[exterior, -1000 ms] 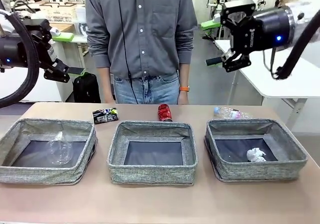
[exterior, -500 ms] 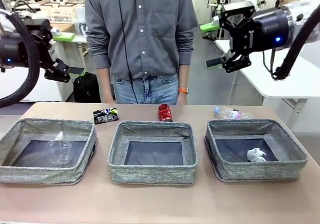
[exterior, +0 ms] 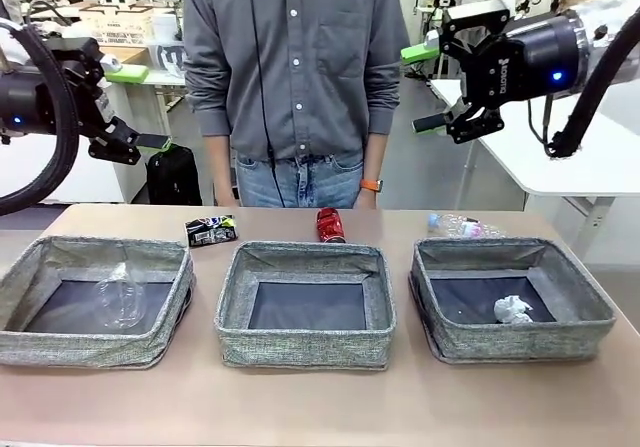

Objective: Sort the waste into the appropriate baskets.
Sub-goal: Pick up the waste item pointed out by the person.

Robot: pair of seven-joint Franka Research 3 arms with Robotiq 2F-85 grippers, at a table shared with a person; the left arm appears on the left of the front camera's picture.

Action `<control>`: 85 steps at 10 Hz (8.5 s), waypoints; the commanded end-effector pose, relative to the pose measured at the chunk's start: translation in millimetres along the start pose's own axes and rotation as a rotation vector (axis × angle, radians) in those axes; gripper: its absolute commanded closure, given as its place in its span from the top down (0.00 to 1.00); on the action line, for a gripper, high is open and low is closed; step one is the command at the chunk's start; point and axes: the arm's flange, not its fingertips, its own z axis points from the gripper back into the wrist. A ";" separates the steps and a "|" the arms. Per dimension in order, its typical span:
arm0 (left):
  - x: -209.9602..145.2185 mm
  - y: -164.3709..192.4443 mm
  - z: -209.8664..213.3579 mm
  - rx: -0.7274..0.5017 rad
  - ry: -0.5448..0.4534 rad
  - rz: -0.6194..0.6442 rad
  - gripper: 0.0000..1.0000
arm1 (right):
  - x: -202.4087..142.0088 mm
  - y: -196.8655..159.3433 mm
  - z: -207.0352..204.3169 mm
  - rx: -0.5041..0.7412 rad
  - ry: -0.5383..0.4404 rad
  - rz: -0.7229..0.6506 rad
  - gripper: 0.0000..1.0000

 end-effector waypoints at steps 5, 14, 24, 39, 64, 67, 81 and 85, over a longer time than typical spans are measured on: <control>0.0 -5.1 -2.6 -0.015 -0.011 0.009 0.99 | 0.2 4.0 -0.7 -0.015 -0.001 -0.020 1.00; 0.0 -5.1 -2.6 -0.015 -0.011 0.009 0.99 | 0.2 4.0 -0.7 -0.015 -0.001 -0.020 1.00; 0.0 -5.1 -2.6 -0.015 -0.011 0.009 0.99 | -1.8 -29.7 27.0 -0.988 -0.130 0.458 1.00; 0.0 -5.1 -2.6 -0.015 -0.011 0.009 0.99 | 96.4 -106.5 112.6 -1.055 0.703 1.143 1.00; 0.0 -5.1 -2.6 -0.015 -0.011 0.009 0.99 | 185.9 -265.2 51.0 -1.125 0.419 0.951 1.00; 0.0 -5.1 -2.6 -0.015 -0.011 0.009 0.99 | 189.4 -281.2 39.0 -1.121 0.416 0.945 1.00; 0.0 -5.1 -2.6 -0.015 -0.011 0.009 0.99 | 198.7 -327.4 21.7 -1.056 0.434 0.935 0.41; 0.0 -5.1 -2.6 -0.015 -0.011 0.009 0.99 | 198.8 -329.5 22.3 -1.043 0.444 0.934 0.00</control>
